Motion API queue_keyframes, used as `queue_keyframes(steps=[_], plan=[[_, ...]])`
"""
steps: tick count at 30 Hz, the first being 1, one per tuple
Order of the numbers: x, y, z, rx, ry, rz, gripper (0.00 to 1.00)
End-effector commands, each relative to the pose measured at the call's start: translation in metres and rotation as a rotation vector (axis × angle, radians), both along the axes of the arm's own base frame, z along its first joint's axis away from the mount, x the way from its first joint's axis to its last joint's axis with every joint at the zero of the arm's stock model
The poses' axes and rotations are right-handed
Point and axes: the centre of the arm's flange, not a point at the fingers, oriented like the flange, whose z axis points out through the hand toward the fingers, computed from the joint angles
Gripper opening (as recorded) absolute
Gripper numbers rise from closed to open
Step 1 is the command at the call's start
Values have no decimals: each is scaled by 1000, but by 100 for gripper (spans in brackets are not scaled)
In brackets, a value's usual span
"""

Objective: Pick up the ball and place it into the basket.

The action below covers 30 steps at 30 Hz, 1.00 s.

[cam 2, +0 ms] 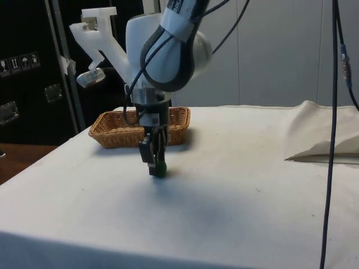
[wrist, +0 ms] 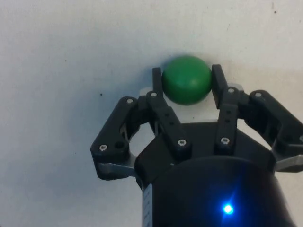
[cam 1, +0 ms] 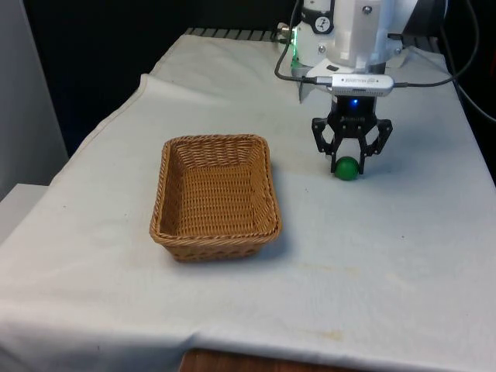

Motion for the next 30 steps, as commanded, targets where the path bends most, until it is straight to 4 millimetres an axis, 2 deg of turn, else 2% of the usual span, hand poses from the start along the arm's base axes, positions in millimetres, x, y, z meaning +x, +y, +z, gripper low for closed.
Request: queue_keyframes(steps=[1,3,6,7,9,15,17,30], plan=[[0,0,-1,0,1,1,2],[0,0,-1,0,1,1,2],[1,0,11,2,-4,1,2],[2,0,5,3,-8,-1,2],[2,-1,20,6,-7,0,2],[4,-2,43,21,-10,3,2],[5,-1,44,31,-14,5,2],[6,-2,92,51,-24,17,2]])
